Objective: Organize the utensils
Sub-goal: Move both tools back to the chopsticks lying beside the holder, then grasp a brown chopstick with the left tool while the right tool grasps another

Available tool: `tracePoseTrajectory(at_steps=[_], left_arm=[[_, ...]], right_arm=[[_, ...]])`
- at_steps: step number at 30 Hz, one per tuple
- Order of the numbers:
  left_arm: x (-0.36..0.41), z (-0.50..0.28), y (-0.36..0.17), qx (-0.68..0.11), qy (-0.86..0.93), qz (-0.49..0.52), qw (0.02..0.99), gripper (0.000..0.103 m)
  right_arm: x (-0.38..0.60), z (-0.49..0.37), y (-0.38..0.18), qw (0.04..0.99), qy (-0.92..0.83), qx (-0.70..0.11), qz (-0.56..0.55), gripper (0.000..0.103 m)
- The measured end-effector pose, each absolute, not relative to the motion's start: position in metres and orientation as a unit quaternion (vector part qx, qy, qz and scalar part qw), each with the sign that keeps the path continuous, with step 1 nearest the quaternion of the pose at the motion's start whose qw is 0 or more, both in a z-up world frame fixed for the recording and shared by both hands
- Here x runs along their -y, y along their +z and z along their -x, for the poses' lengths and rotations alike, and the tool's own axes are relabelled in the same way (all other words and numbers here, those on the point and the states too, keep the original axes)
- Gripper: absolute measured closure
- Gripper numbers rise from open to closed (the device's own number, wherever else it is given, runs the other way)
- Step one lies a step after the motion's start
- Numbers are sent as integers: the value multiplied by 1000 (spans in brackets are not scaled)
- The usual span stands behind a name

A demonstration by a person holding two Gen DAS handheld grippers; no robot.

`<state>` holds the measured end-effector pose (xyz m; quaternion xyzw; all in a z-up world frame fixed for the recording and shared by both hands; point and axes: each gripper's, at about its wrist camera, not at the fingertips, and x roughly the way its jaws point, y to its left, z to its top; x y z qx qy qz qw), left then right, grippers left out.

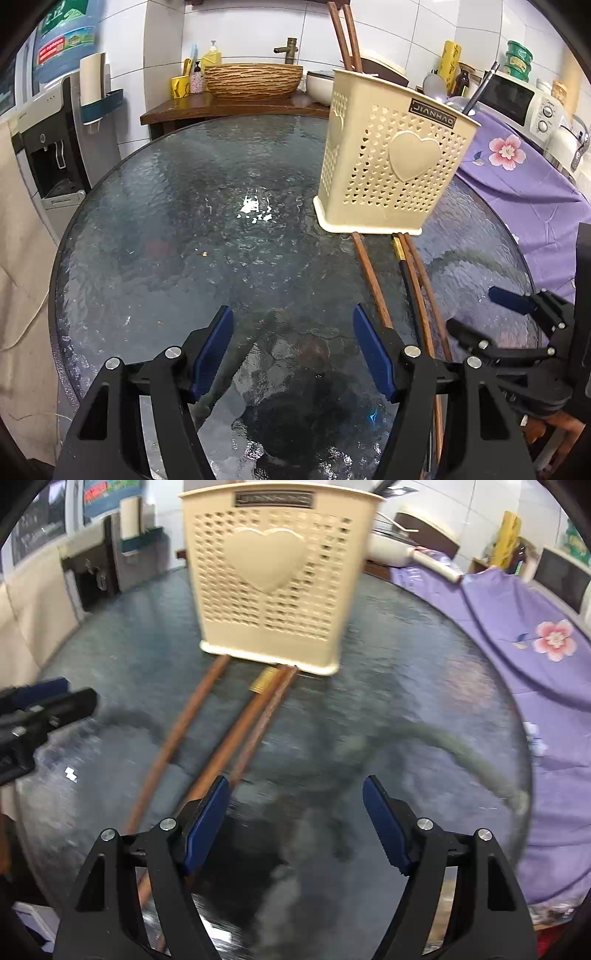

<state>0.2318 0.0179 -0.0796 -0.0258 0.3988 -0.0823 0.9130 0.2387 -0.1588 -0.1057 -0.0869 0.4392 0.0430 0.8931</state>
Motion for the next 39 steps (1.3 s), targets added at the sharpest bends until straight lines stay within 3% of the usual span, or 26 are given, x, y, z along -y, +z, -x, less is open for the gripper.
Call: tracePoseTrajectory(at_steps=[3, 7, 13, 23, 34, 39], left_arm=[[-13, -235, -80, -403, -90, 32, 910, 38], [-2, -242, -78, -406, -108, 31, 907, 47], [9, -256, -80, -418, -123, 32, 900, 61], [41, -288, -91, -441, -154, 14, 884, 68], [65, -314, -104, -442, -128, -18, 887, 86], [72, -318, -105, -437, -122, -35, 891, 94]], right_arm=[[174, -239, -102, 896, 63, -439, 31, 35], [170, -247, -103, 892, 93, -443, -3, 39], [162, -270, -110, 890, 75, -449, -4, 52], [172, -312, -110, 891, 43, -452, 11, 73], [177, -331, -108, 889, 40, -456, 8, 75], [172, -331, -108, 891, 31, -453, 3, 83]])
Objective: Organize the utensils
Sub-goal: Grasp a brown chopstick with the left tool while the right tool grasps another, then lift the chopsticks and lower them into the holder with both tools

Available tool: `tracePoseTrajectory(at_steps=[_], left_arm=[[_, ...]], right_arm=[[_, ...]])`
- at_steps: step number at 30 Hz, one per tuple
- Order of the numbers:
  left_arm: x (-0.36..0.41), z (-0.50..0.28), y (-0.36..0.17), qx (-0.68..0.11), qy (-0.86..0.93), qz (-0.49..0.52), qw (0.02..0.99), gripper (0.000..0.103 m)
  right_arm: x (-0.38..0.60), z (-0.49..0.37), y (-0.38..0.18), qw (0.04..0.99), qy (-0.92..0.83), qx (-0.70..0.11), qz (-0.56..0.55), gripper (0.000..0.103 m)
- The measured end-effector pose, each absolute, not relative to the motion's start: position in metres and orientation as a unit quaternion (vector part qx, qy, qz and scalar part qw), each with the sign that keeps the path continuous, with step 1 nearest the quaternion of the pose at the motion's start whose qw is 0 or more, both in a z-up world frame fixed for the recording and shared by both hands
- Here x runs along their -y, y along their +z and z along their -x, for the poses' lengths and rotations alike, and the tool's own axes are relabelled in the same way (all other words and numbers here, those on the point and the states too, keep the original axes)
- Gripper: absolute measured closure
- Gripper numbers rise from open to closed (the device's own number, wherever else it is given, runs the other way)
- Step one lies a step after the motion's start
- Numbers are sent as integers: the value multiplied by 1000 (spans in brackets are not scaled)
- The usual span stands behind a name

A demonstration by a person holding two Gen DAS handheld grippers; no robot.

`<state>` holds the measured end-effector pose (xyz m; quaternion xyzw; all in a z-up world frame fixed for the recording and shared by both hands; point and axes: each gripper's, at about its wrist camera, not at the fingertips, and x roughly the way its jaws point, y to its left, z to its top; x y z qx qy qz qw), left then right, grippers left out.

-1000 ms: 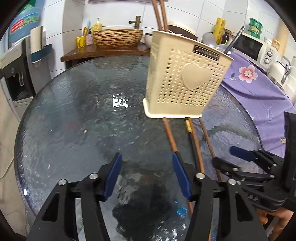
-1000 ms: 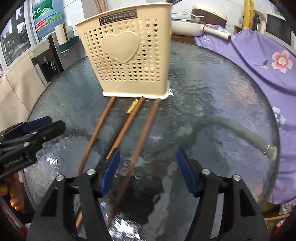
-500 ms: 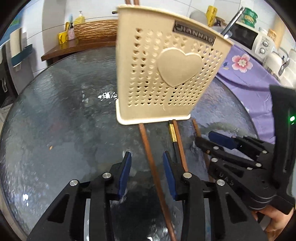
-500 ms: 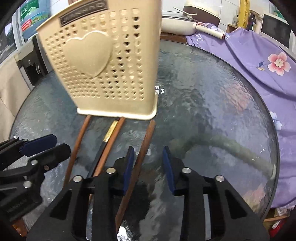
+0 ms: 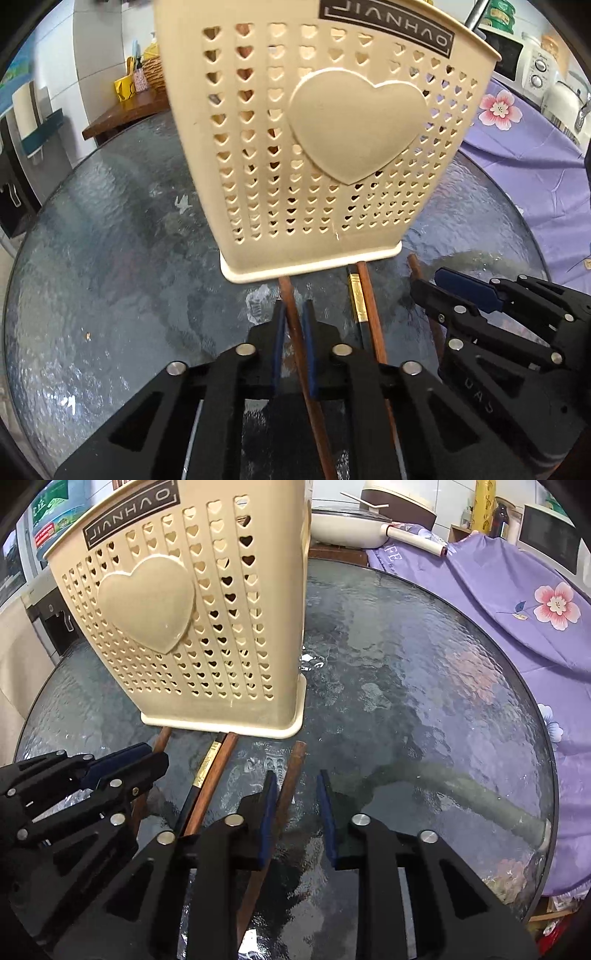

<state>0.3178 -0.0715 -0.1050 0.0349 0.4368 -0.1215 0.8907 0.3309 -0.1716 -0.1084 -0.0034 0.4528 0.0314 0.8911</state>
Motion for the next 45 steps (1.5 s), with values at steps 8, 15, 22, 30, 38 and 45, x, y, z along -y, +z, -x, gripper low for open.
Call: tracePoseTrajectory(at_steps=[8, 15, 22, 30, 38, 45], left_arm=[[66, -313, -104, -438, -126, -23, 890, 96], [57, -310, -105, -444, -133, 5, 886, 96], [32, -292, -75, -413, -138, 45, 899, 96], [9, -249, -1, -324, -159, 73, 930, 96], [-4, -220, 45, -264, -164, 81, 947, 96], [-8, -217, 50, -262, -166, 80, 947, 96]], right_arm=[[181, -328, -109, 891, 46, -450, -31, 93], [188, -325, -110, 889, 71, -446, -75, 94], [200, -306, -82, 909, 106, -392, -94, 95], [213, -266, -10, 929, 175, -301, -128, 95], [213, -222, 45, 941, 218, -235, -108, 95], [214, -214, 52, 941, 225, -233, -102, 95]])
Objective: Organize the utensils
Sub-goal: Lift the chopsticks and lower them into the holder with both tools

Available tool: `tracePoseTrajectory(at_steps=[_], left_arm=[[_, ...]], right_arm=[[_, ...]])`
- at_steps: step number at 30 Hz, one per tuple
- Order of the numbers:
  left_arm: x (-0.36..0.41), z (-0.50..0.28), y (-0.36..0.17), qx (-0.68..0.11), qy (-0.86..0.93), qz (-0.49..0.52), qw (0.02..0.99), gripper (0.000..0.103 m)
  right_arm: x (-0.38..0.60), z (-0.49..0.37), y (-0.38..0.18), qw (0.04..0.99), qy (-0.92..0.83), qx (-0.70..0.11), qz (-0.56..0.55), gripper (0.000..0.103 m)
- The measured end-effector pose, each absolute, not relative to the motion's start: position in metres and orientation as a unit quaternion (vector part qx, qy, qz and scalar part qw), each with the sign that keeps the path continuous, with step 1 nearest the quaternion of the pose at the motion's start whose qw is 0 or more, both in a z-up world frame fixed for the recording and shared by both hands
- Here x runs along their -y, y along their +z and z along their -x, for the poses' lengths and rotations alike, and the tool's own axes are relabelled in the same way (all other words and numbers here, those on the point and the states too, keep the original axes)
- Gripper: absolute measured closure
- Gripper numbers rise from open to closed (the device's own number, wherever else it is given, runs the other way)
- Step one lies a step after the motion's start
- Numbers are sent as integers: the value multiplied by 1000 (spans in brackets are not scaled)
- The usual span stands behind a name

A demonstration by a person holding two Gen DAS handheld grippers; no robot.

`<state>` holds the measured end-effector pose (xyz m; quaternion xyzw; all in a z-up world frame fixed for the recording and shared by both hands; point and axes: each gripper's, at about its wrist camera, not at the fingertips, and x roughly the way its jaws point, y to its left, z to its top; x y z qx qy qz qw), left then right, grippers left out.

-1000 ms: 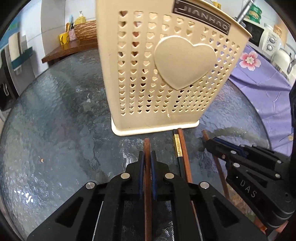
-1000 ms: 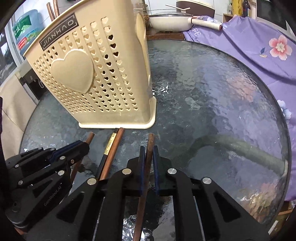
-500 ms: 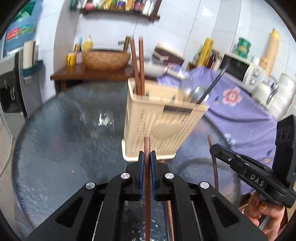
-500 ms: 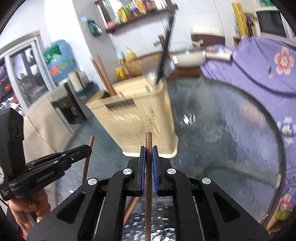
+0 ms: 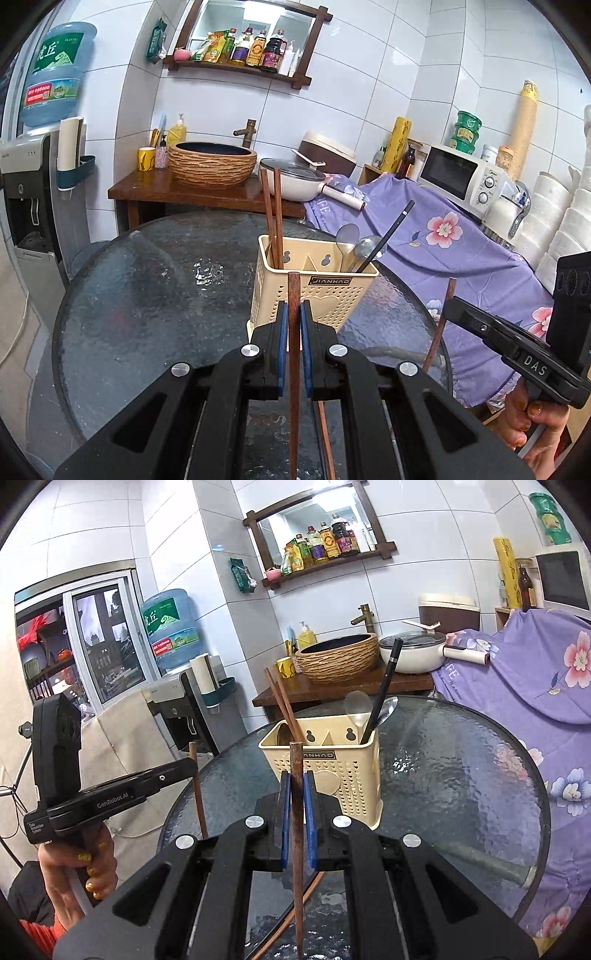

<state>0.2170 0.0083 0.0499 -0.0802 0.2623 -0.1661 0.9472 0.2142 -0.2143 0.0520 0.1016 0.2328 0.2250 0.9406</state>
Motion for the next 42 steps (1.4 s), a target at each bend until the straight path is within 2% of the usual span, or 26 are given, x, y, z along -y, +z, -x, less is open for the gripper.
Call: tracePoseTrajectory(at_steps=[12, 20, 33, 38, 42], left_arm=[[-5, -214, 70, -244, -172, 64, 952, 96], [-1, -225, 96, -229, -183, 60, 954, 96], [-7, -281, 214, -179, -197, 86, 960, 97], [-4, -308, 225, -178, -171, 83, 965, 97], [3, -327, 205, -200, -162, 79, 963, 97]], right_arm=[[207, -208, 77, 944, 235, -217, -80, 95], [202, -223, 114, 946, 243, -209, -54, 95], [189, -277, 227, 969, 198, -146, -15, 95], [181, -302, 232, 974, 177, -141, -13, 95], [173, -323, 206, 974, 162, -160, -1, 95]])
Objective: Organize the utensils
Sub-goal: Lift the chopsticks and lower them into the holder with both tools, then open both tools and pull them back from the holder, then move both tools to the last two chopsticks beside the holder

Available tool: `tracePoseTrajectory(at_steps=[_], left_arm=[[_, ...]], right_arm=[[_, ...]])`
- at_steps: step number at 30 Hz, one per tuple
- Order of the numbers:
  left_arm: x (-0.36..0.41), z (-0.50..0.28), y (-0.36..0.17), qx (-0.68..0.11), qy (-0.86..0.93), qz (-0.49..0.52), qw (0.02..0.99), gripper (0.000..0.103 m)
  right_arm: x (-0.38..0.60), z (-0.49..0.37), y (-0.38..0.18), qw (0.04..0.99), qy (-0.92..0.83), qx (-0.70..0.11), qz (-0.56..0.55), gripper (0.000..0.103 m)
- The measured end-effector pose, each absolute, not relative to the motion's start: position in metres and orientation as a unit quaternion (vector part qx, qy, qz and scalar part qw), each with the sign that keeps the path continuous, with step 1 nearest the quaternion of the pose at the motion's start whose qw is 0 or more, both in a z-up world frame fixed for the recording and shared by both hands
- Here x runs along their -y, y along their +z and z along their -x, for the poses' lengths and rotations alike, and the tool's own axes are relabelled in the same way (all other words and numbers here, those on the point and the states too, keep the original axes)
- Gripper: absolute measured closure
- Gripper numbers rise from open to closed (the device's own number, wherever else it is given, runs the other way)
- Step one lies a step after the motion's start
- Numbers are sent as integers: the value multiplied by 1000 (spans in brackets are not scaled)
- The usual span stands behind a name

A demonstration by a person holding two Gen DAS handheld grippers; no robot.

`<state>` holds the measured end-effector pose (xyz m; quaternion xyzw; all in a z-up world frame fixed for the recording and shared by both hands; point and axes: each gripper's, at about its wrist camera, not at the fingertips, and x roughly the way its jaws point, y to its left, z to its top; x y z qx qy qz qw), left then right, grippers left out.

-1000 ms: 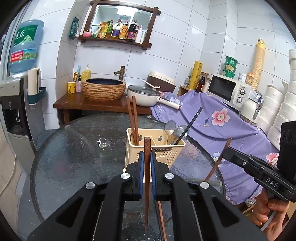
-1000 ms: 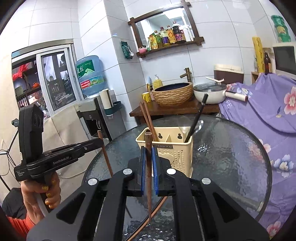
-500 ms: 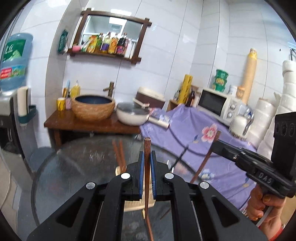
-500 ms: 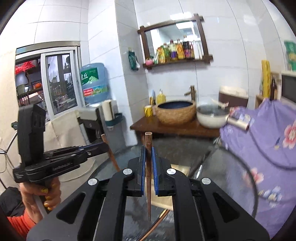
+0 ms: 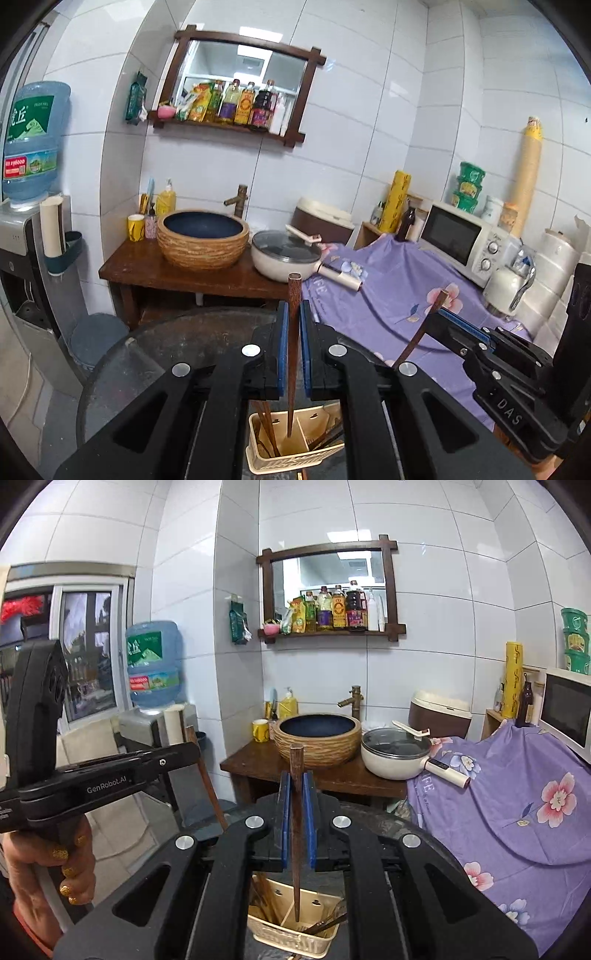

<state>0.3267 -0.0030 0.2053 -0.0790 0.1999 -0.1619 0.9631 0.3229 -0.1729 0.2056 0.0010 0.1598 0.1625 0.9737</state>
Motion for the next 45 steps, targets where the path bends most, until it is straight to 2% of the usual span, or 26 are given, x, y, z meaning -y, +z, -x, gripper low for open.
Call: tracePoseTrajectory(at_steps=[10, 21, 23, 25, 26, 28, 29, 30, 34, 38, 42, 45], left_arm=[[13, -356, 126, -263, -145, 68, 952, 97], [18, -358, 90, -279, -147, 67, 947, 96], [17, -354, 91, -270, -145, 65, 950, 84], [17, -346, 94, -257, -143, 63, 954, 61], [16, -341, 95, -248, -141, 59, 957, 59], [16, -331, 98, -235, -136, 51, 961, 56], [14, -327, 99, -229, -135, 50, 963, 53], [12, -321, 100, -222, -133, 50, 965, 49], [-4, -298, 102, -205, -127, 64, 968, 40], [-18, -272, 90, -203, -115, 62, 970, 25], [-30, -247, 55, -226, -90, 53, 968, 12], [-37, -238, 25, -248, -64, 62, 965, 9]], right_arm=[[173, -354, 127, 962, 150, -228, -22, 95], [177, -361, 107, 963, 136, -230, -21, 95], [180, -360, 106, 964, 135, -227, -22, 95], [183, -358, 105, 966, 129, -222, -17, 95], [184, -357, 105, 967, 129, -220, -17, 93], [188, -353, 105, 968, 130, -215, -19, 75], [189, -350, 106, 970, 127, -208, -20, 59], [192, -345, 108, 973, 122, -197, -20, 49], [197, -325, 115, 980, 111, -167, -14, 48], [196, -284, 108, 985, 91, -143, 2, 34], [177, -245, 66, 976, 109, -186, 43, 26], [170, -237, 26, 965, 99, -236, 51, 26]])
